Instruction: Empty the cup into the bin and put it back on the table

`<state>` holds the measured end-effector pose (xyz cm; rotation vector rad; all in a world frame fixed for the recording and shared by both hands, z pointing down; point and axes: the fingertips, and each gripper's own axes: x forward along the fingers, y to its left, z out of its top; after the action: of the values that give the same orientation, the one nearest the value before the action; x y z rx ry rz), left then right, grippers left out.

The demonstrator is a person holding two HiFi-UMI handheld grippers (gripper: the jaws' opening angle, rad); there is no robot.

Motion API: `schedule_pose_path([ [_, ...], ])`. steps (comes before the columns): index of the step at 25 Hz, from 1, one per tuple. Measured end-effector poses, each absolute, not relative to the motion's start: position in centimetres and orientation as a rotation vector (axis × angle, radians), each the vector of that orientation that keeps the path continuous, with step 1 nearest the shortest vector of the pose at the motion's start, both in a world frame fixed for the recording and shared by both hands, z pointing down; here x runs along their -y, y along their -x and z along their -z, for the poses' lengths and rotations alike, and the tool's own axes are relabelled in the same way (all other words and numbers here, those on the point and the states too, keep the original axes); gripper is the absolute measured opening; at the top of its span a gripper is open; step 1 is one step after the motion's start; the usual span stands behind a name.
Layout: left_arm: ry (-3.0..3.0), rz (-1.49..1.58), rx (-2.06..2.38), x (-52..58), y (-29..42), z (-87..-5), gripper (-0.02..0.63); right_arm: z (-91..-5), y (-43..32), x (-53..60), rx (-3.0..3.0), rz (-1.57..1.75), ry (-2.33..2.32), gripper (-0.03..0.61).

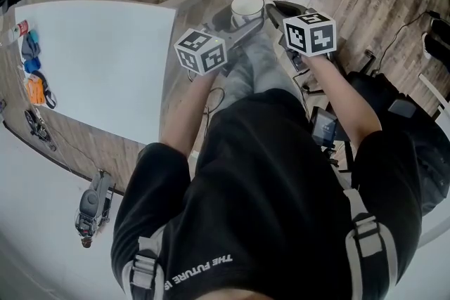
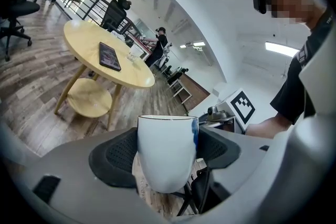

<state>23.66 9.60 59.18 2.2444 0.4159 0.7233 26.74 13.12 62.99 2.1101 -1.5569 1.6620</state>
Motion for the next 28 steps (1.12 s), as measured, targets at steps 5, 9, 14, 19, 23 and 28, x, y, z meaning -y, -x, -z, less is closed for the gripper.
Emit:
schedule_pose_path([
  [5, -2.242, -0.735, -0.425, -9.9, -24.0, -59.3, 0.356, -63.2, -27.0, -13.4, 1.549, -1.672, -2.113, 0.044],
  [9, -2.236, -0.746, -0.430, -10.0, -24.2, -59.7, 0.356, -63.5, -27.2, -13.5, 1.542, -1.680, -2.113, 0.044],
  [14, -2.235, -0.750, -0.432, -9.9, -24.4, -60.1, 0.356, -63.9, -27.4, -13.4, 1.538, -1.679, -2.113, 0.044],
  [19, -2.239, -0.741, -0.445, -10.4, -24.2, -59.9, 0.356, -63.6, -27.2, -14.0, 1.531, -1.673, -2.123, 0.044],
  [23, -2.317, -0.694, -0.444, -9.1, -25.1, -58.4, 0.356, -62.3, -28.4, -12.4, 1.589, -1.564, -2.165, 0.044],
  [28, -2.480, -0.559, -0.441, -7.3, -25.5, -52.3, 0.356, -55.8, -29.6, -10.0, 1.701, -1.268, -2.249, 0.044],
])
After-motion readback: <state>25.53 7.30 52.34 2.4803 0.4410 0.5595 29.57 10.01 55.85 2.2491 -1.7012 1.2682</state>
